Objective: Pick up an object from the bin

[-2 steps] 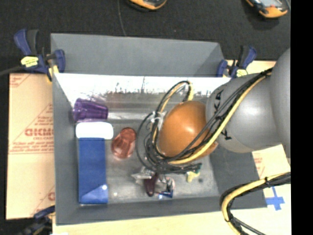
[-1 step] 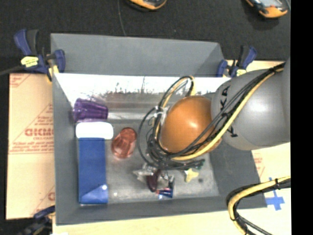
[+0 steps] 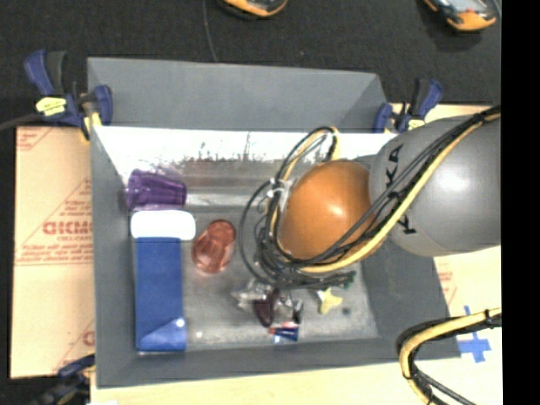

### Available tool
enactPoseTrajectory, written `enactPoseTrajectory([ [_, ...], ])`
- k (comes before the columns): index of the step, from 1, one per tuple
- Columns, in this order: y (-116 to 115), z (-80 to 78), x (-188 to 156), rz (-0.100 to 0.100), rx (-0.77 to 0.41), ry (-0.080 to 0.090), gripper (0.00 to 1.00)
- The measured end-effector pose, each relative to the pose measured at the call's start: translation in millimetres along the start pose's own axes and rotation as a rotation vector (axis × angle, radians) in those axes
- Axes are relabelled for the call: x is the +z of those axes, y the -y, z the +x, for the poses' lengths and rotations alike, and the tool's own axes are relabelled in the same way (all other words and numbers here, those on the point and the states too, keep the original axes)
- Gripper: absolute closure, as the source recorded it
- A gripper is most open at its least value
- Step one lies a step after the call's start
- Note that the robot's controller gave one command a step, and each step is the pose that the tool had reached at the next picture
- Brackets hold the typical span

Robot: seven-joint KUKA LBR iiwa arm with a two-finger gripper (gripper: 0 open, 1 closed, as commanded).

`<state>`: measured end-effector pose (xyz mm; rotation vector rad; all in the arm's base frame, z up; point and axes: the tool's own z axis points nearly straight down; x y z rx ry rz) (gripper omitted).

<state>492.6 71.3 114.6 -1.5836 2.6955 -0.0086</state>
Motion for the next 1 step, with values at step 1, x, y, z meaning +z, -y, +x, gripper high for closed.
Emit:
enactPoseTrajectory([
  [1, -1.7, 0.8, -20.4, -0.008, 0.0, -0.005, 1.0],
])
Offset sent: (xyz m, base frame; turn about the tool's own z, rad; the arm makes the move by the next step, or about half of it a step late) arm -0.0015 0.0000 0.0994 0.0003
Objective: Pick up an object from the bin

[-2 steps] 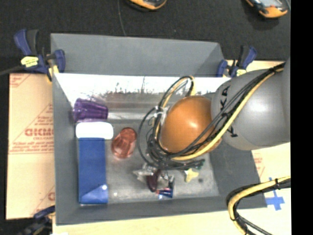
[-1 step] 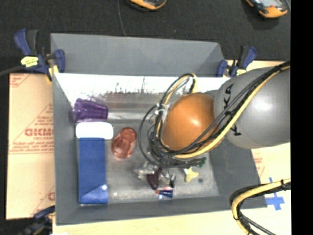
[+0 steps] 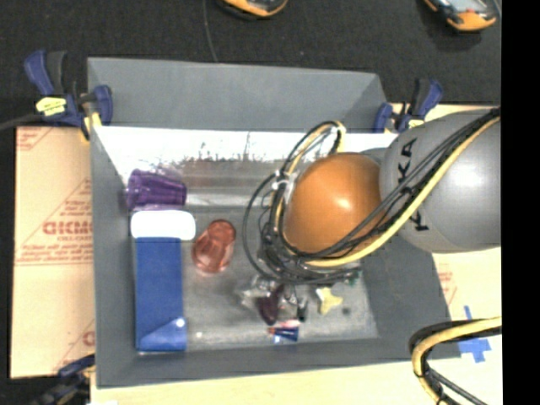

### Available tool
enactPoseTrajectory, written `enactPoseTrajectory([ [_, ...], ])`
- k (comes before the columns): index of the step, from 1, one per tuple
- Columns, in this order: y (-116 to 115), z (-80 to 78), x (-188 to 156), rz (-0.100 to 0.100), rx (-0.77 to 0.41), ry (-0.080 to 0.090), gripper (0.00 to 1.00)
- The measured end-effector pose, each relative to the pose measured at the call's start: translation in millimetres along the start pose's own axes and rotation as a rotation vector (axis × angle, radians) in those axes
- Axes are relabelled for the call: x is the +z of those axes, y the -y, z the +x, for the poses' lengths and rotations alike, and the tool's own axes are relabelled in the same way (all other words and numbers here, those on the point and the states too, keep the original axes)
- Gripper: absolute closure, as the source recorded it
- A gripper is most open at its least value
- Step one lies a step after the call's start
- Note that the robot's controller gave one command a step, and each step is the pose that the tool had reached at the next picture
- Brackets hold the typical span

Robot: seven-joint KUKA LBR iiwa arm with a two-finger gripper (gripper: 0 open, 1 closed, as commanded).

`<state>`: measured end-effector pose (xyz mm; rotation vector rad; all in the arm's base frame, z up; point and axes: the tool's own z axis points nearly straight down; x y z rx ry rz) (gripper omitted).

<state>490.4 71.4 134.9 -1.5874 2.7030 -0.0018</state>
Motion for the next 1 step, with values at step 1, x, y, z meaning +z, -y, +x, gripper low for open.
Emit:
enactPoseTrajectory([
  [1, 0.6, -0.4, -46.1, 0.0, 0.001, 0.001, 1.0],
])
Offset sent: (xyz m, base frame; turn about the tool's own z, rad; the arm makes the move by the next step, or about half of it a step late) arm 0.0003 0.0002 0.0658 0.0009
